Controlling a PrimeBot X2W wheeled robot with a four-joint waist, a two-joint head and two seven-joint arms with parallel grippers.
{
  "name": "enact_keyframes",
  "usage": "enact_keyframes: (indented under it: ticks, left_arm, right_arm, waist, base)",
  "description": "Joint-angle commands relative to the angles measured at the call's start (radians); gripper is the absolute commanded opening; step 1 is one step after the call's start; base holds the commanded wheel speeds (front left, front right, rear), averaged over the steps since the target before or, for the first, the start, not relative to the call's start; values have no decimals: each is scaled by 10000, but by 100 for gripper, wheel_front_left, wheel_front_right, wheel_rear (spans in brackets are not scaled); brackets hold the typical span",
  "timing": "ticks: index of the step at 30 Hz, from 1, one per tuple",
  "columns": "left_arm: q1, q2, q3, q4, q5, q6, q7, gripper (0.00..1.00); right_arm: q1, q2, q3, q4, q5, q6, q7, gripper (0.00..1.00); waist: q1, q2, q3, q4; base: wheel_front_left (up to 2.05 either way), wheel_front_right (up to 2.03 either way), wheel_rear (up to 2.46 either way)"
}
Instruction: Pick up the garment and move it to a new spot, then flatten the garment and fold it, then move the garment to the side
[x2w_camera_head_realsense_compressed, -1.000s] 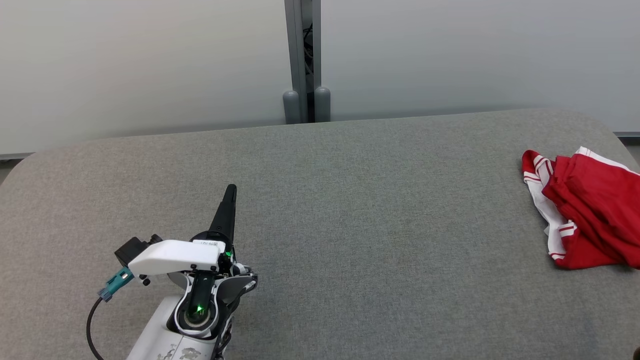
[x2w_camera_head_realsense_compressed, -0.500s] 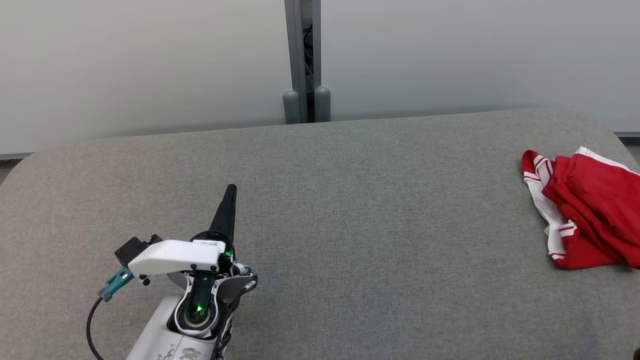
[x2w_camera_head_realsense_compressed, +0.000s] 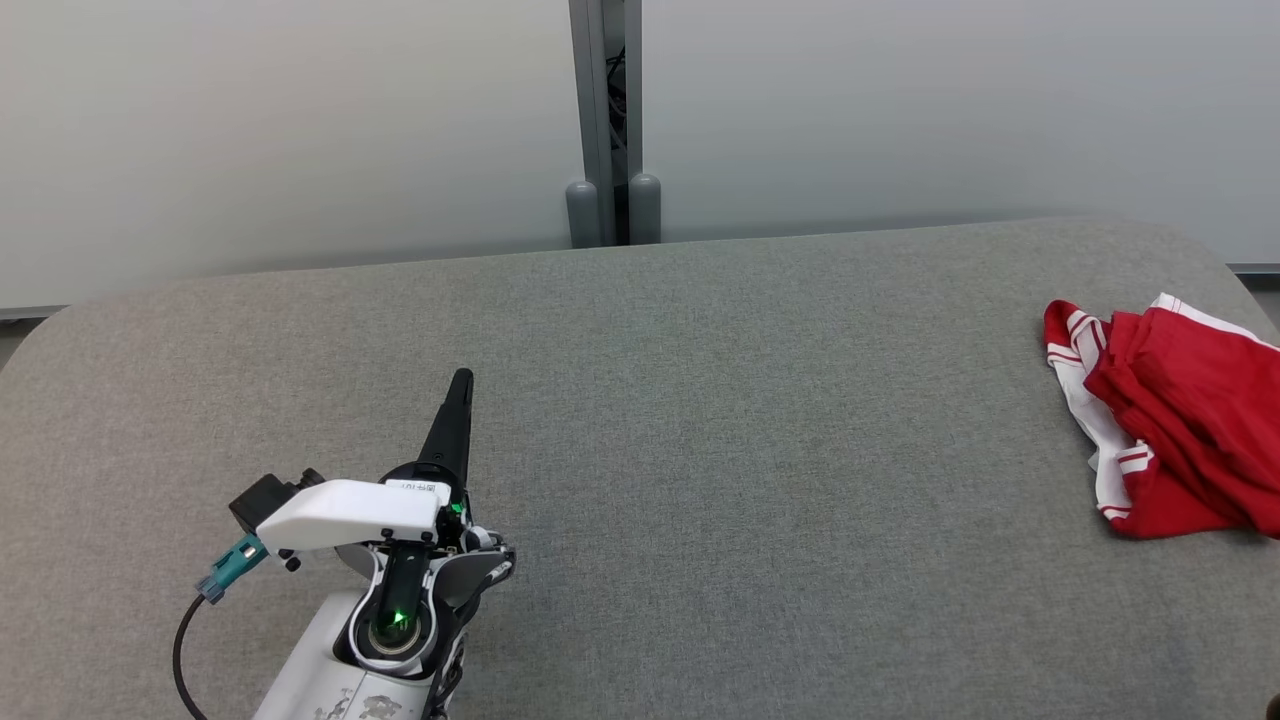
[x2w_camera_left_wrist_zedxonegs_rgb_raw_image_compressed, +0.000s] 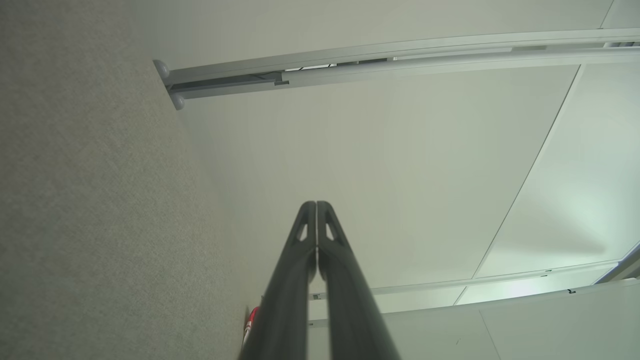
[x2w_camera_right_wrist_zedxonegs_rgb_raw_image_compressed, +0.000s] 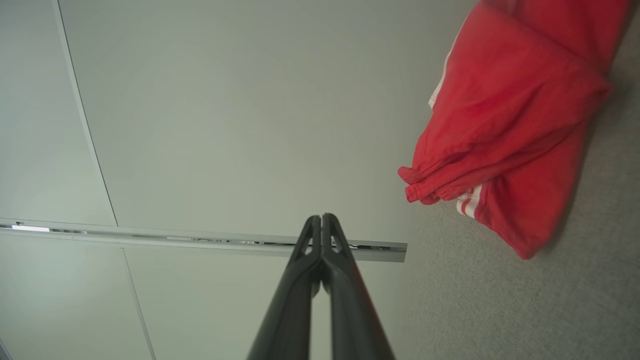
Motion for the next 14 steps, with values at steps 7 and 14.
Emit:
enact_keyframes:
  ticks: [7,14]
  left_arm:
    - [-64,44,7,15,-13,-40,1,0]
    - [-64,44,7,15,-13,-40,0,0]
  right_arm:
    - [6,-100,-13,-70,41,4,10,0]
    - [6,-100,-13,-70,41,4,10,0]
  waist:
    - [0,-1,0,0]
    - [0,-1,0,0]
  base:
    - [0,0,0]
    - [0,0,0]
